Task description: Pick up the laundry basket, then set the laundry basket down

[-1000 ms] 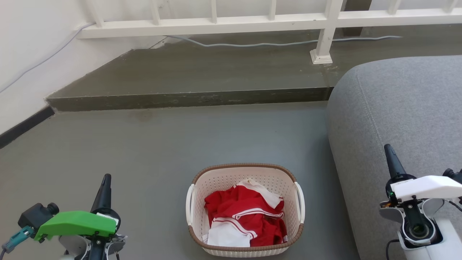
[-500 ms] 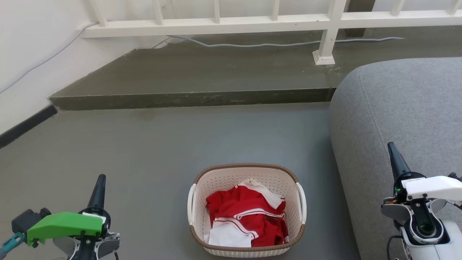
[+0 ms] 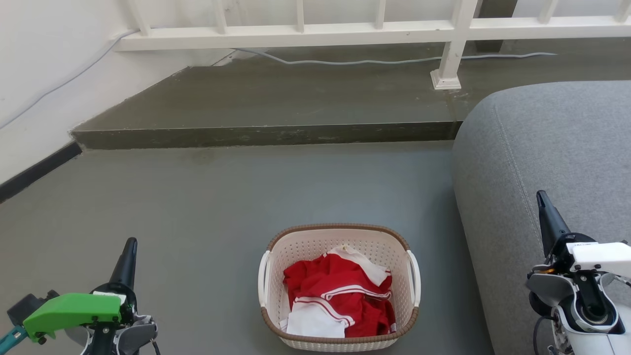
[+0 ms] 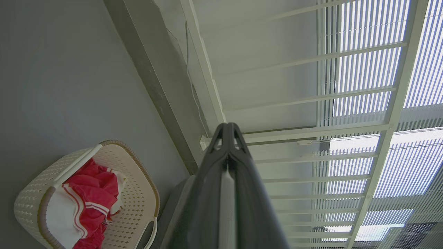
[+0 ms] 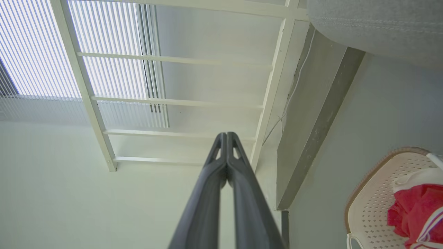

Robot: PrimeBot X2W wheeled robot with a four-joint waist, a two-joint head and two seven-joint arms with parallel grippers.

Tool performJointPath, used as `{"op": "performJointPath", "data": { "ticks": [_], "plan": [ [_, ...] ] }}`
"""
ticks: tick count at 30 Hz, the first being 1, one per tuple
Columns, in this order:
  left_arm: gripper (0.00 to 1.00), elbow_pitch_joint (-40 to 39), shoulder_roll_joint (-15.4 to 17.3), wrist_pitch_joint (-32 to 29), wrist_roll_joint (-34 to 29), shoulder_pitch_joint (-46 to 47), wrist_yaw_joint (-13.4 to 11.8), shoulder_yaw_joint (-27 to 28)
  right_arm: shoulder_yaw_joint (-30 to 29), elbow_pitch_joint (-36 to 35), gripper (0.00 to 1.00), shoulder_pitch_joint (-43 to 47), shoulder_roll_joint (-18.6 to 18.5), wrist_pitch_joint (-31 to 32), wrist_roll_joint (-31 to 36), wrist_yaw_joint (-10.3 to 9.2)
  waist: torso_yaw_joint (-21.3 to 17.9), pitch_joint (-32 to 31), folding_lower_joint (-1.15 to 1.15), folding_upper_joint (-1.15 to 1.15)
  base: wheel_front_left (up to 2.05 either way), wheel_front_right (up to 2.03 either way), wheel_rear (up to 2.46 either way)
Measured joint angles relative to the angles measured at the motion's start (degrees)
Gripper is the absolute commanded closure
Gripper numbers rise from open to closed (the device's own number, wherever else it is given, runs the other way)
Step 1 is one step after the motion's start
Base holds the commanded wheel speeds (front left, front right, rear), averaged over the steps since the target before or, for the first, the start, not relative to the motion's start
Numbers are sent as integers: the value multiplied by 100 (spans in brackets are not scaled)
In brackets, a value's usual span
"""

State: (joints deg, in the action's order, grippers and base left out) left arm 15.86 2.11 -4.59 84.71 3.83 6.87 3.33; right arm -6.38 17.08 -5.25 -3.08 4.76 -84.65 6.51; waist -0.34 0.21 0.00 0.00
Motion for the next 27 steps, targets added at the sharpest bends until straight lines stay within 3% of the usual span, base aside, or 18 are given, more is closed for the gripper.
{"op": "performJointPath", "data": {
  "ticks": [11, 27],
  "plan": [
    [100, 2, -2, -194, 682, 1, 14, 156, -180, -47, 100, 2, 79, 188, -671, 4, 34, -6, 0, 0, 0, 0, 0],
    [100, 1, -2, -194, 686, 1, 14, 157, -186, -63, 100, 4, 80, 191, -675, 4, 34, -5, 0, 0, 0, 0, 0]
  ]
}}
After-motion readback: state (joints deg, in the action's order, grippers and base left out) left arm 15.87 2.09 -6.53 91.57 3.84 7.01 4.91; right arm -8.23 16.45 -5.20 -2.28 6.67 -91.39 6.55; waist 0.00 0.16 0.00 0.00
